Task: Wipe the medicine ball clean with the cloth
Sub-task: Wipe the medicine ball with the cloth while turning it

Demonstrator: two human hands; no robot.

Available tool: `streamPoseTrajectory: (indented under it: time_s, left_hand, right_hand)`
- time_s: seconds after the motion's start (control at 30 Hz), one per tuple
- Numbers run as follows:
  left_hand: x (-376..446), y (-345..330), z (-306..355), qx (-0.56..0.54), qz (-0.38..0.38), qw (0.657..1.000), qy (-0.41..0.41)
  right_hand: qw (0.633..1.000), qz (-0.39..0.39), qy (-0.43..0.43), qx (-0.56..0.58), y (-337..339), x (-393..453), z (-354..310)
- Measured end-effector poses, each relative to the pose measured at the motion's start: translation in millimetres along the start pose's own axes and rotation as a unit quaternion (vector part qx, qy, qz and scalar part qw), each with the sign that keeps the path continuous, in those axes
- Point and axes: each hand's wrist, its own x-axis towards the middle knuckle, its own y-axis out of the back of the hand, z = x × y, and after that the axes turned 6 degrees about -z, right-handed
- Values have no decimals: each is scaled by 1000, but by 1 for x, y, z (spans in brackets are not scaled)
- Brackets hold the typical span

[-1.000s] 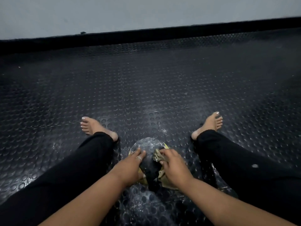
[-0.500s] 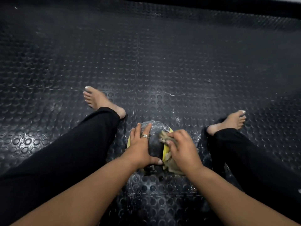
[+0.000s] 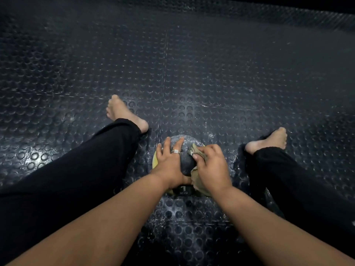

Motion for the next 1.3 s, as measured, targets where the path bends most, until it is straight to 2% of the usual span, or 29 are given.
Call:
streamPoseTrajectory:
  time_s: [0.1, 0.17, 0.23, 0.37, 0.53, 0.6, 0.73, 0.8, 0.9, 0.97, 1.03, 1.2, 1.3]
  left_hand:
    - [0, -1, 0, 9, -1, 1000, 0]
    - [-3, -3, 0, 10, 2, 1000, 1]
    - [-3, -3, 1, 5, 5, 1000, 7]
    - [-3, -2, 1, -6, 0, 1000, 14]
    - [-9, -16, 7, 16, 7, 1000, 10]
    - [-8, -15, 7, 17, 8, 1000, 14]
    - [-1, -5, 5, 11, -1, 1000, 26]
    - [-1, -6, 10, 19, -6, 999, 31]
    - [0, -10, 20, 36, -12, 999, 31]
    - [-1, -12, 23, 43, -7, 998, 34]
    - [-1, -11, 23, 44, -4, 998, 36]
    - [1, -7, 16, 34, -4, 999, 35]
    - [-3, -14, 17, 50, 0, 998, 26]
  right_hand:
    - [990, -16, -129, 57, 9, 35, 8]
    - [982, -51, -166, 66, 15, 47, 10]
    - [987, -39, -149, 46, 13, 40, 6]
    - [999, 7, -45, 18, -3, -1, -6]
    - [977, -27, -199, 67, 16, 38, 13]
    - [979, -38, -193, 61, 16, 39, 9]
    - [994, 1, -107, 26, 0, 4, -7]
    - [991, 9, -125, 38, 0, 7, -7]
    - [972, 6, -212, 101, 12, 36, 7]
    - [970, -23, -229, 72, 19, 48, 13]
    - [976, -35, -211, 44, 18, 48, 15]
    - [993, 42, -106, 21, 4, 2, 6]
    - [988, 38, -138, 55, 4, 6, 16]
